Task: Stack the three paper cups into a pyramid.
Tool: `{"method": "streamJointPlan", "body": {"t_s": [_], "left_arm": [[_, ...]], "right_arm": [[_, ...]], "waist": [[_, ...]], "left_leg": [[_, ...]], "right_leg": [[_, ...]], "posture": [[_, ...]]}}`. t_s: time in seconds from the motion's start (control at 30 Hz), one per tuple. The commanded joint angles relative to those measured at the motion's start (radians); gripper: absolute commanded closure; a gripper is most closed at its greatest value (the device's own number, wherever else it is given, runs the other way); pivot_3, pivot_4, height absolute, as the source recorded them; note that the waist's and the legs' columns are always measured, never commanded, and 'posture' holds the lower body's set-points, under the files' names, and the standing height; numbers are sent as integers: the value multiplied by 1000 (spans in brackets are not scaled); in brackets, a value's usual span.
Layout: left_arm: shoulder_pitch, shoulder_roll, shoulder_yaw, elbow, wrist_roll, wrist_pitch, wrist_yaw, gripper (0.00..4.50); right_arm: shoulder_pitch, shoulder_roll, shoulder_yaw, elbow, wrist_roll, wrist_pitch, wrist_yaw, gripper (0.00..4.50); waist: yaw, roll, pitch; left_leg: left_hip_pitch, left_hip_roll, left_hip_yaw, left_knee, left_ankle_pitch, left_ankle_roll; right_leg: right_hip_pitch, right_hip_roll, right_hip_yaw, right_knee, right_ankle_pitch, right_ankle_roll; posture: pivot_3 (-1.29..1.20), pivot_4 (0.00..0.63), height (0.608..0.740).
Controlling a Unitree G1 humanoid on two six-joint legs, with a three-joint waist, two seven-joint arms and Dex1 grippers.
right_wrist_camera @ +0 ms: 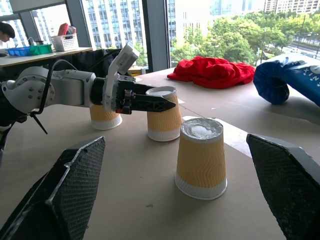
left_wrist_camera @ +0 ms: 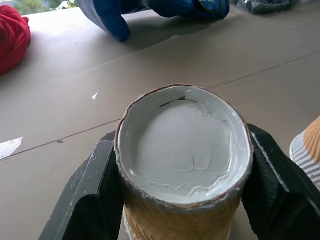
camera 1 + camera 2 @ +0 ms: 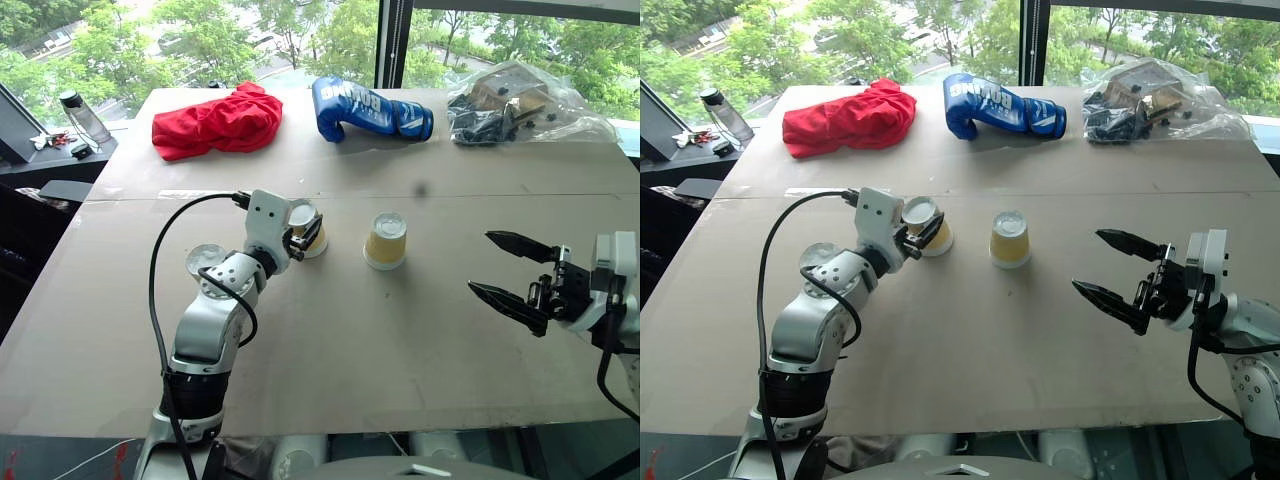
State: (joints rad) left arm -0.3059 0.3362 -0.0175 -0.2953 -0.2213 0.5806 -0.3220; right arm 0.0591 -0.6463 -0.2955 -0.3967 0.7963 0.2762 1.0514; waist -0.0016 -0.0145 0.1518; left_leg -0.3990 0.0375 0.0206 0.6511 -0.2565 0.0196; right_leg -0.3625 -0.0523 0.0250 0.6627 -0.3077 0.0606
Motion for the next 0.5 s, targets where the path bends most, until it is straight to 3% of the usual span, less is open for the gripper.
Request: {"method": "streamJointPlan", "body": {"t_s": [0.03, 0.5], "left_arm": [[-20, -14, -37, -37, -24, -20, -49, 2076], [-86, -13, -102, 29, -10, -3, -134, 2076]], "right_arm": [[-7, -9, -29, -36, 5, -19, 1, 0], [29, -5, -44, -34, -17, -55, -4, 0]], "waist": [[1, 0, 0], [1, 0, 0]], "left_leg": [[0, 0, 0, 0, 0, 0], [0, 0, 0, 0, 0, 0]], "right_leg": [[0, 0, 0, 0, 0, 0], [0, 1, 0, 0, 0, 0]], "posture": [[0, 150, 740], [0, 150, 740]]}}
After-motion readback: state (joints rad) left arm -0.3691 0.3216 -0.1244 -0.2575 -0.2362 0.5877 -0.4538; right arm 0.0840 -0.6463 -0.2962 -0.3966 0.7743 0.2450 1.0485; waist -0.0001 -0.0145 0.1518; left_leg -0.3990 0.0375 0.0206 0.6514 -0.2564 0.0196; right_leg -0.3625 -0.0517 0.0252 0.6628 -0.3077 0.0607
